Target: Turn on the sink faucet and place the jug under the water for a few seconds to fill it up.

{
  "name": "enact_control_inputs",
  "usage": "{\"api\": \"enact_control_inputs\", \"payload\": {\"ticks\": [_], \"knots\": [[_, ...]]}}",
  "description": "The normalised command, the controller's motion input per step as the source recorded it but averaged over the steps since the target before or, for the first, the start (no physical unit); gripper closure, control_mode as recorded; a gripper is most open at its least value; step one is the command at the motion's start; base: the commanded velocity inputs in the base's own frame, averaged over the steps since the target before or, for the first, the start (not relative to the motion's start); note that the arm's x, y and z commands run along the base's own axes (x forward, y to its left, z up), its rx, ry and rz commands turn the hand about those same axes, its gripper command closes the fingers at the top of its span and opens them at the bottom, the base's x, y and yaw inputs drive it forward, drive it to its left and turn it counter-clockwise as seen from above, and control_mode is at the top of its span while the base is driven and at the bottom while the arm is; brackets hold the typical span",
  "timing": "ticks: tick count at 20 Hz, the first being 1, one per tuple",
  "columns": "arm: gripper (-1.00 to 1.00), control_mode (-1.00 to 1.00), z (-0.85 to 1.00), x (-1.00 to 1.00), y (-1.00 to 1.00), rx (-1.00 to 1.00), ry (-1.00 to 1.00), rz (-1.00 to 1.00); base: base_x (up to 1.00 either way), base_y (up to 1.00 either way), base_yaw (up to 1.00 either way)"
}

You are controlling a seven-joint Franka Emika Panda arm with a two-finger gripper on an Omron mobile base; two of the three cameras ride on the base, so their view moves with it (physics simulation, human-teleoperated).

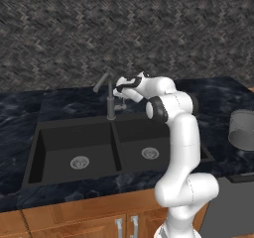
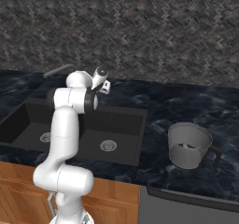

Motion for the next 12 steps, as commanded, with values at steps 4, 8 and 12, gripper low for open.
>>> {"api": "enact_control_inputs", "payload": {"ticks": [4, 8, 12], "knots": [[1.0, -1.0, 0.0, 0.0, 0.0, 0.0, 0.0, 0.0, 0.0, 0.0, 0.0], [1.0, -1.0, 0.0, 0.0, 0.0, 0.0, 0.0, 0.0, 0.0, 0.0, 0.0], [1.0, -1.0, 0.0, 0.0, -0.09, 0.0, 0.0, 0.0, 0.0, 0.0, 0.0]]}}
